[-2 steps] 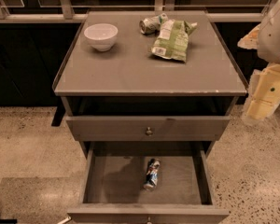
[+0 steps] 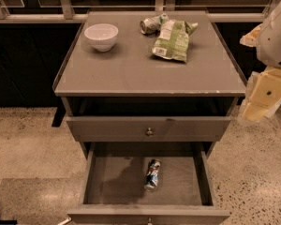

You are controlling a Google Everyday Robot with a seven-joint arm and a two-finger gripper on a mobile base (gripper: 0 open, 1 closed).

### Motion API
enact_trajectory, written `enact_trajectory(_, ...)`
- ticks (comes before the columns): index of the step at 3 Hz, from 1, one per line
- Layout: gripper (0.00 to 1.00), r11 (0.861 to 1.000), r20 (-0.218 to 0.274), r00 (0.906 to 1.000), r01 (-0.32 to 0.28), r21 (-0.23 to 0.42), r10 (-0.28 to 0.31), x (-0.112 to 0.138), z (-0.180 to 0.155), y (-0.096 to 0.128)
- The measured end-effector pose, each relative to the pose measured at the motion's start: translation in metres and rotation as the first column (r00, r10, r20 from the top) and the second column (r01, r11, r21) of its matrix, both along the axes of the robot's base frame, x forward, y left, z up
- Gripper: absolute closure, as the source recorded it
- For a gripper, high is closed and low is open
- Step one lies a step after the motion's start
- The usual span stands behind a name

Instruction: Pick redbull can from middle drawer and place on counter

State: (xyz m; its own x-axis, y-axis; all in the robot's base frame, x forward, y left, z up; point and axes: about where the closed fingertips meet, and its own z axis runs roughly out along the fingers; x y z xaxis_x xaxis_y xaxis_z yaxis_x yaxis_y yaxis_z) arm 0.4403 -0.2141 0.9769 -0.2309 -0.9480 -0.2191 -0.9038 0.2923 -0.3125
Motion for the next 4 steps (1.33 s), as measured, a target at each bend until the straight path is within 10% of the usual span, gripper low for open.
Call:
enact_trajectory(2,0.0,0.99,0.166,0.9778,0.136,-0.043,-0.127,-0.037,-0.044,-0.01)
enact_trajectory(4,0.0,0.981,0.238,0.9514,0.191,0.04,-0.195,-0.021,-0.091,-0.009)
